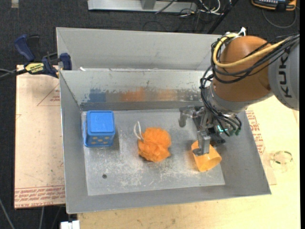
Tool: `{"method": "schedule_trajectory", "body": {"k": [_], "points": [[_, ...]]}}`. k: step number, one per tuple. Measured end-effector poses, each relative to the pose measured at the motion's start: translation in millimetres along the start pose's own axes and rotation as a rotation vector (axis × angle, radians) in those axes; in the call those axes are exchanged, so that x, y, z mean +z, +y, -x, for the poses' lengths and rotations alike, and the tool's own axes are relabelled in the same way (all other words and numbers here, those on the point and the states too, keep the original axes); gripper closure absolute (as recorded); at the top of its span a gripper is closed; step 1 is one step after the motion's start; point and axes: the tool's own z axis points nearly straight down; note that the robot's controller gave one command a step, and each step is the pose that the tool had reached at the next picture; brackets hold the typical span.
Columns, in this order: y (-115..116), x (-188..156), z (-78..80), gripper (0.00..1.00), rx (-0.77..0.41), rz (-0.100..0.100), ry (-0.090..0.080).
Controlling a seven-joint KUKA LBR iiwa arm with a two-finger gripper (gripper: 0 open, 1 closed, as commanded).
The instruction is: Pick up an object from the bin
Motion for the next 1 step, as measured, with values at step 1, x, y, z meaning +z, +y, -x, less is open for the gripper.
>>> {"method": "schedule_trajectory", "body": {"k": [1], "points": [[0.0,3.5,-0.6,0.00,0.001,0.001,0.004]]}}
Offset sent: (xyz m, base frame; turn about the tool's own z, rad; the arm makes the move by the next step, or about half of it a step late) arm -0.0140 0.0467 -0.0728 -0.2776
